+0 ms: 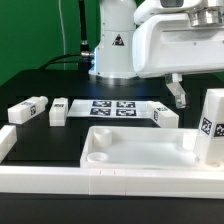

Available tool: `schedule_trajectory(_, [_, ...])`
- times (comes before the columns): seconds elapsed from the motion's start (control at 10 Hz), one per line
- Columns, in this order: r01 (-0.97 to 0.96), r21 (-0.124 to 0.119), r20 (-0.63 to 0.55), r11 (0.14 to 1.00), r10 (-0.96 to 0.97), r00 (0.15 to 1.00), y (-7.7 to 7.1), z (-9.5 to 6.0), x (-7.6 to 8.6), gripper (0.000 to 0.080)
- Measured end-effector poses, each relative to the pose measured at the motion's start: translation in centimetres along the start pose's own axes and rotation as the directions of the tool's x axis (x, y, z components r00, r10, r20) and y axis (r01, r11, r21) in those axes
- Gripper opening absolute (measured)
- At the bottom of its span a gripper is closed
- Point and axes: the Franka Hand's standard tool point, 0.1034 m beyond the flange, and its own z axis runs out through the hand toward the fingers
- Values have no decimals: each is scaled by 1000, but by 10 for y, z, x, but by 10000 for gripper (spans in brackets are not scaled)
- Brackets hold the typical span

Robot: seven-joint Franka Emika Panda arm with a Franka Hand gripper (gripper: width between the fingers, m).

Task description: Assemble desk

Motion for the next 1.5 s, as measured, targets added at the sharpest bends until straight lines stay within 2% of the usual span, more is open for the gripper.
schedule_trajectory(0.3, [7, 8, 16, 1000, -7, 1000, -2, -16, 10, 649])
schedule_trajectory(0.7, [6, 16, 41, 1000, -7, 999, -3, -11, 5, 649])
schedule_trajectory(0.8, [-1, 26, 74, 1000, -1, 997, -5, -7, -1, 649])
schedule_trajectory(0.9, [-19, 57, 176, 998, 9, 984, -12, -7, -6, 649])
schedule_trajectory(1.0, [-28, 74, 229, 997, 10, 973, -13, -8, -1, 649])
schedule_trajectory(1.2, [-35, 105, 347, 994, -3, 938, -18, -6, -5, 649])
schedule_trajectory(1.3, [-38, 115, 371, 993, -8, 929, -19, -4, -2, 649])
schedule_trajectory(1.4, [-52, 136, 452, 989, -16, 892, -24, -3, -10, 649])
schedule_trajectory(1.5, [-56, 145, 473, 988, -19, 881, -25, -3, -9, 649])
